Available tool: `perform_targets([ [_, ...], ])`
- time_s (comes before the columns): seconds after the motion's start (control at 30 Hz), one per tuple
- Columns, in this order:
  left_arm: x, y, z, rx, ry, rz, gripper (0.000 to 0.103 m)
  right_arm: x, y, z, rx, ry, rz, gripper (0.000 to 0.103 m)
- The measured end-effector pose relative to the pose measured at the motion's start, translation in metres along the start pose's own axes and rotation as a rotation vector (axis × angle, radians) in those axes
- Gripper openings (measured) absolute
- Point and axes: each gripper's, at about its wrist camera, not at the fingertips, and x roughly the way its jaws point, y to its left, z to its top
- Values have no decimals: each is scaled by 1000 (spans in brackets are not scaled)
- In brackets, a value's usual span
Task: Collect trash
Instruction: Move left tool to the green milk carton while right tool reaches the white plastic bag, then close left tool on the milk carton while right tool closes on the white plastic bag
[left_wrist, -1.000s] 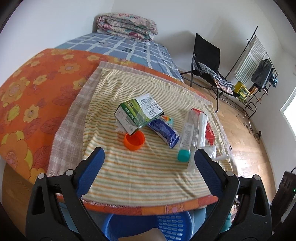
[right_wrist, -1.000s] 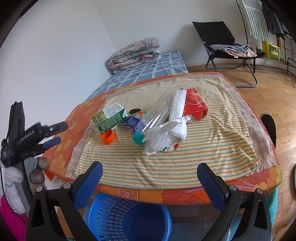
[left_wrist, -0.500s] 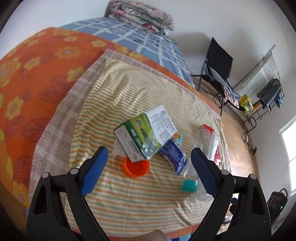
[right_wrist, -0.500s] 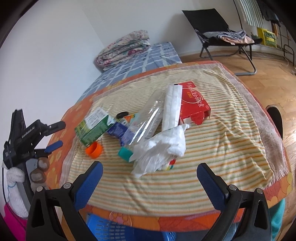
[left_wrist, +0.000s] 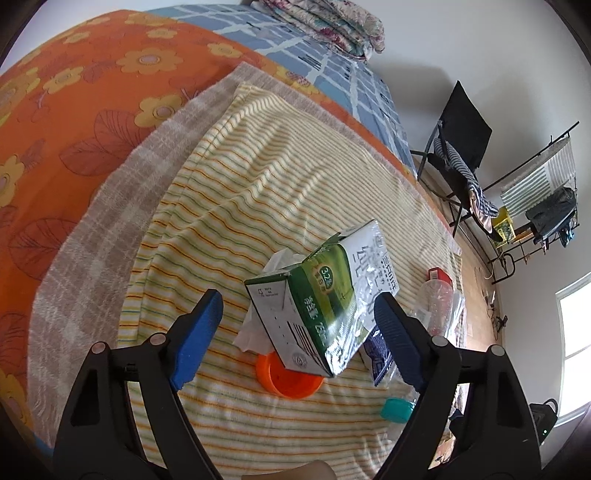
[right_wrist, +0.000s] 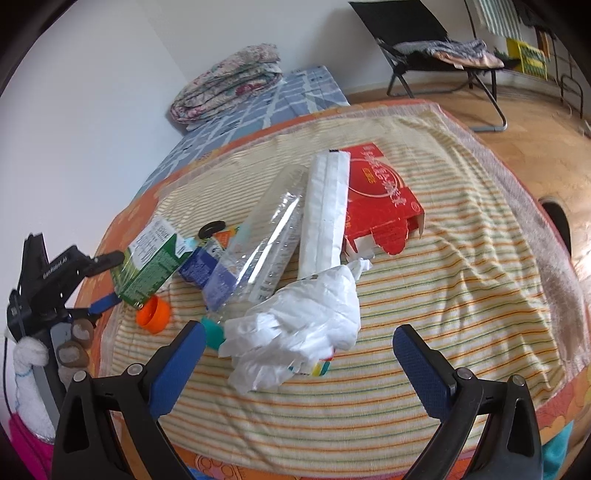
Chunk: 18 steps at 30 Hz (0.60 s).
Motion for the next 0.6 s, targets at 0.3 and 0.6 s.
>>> perform_targets([
  [0.3, 7, 6, 2, -34, 4, -29, 63, 19, -15, 5, 90, 40, 27, 100],
  [0.6, 1, -3, 3, 13, -26, -29, 46, 21, -16, 6, 113, 50, 41, 90],
])
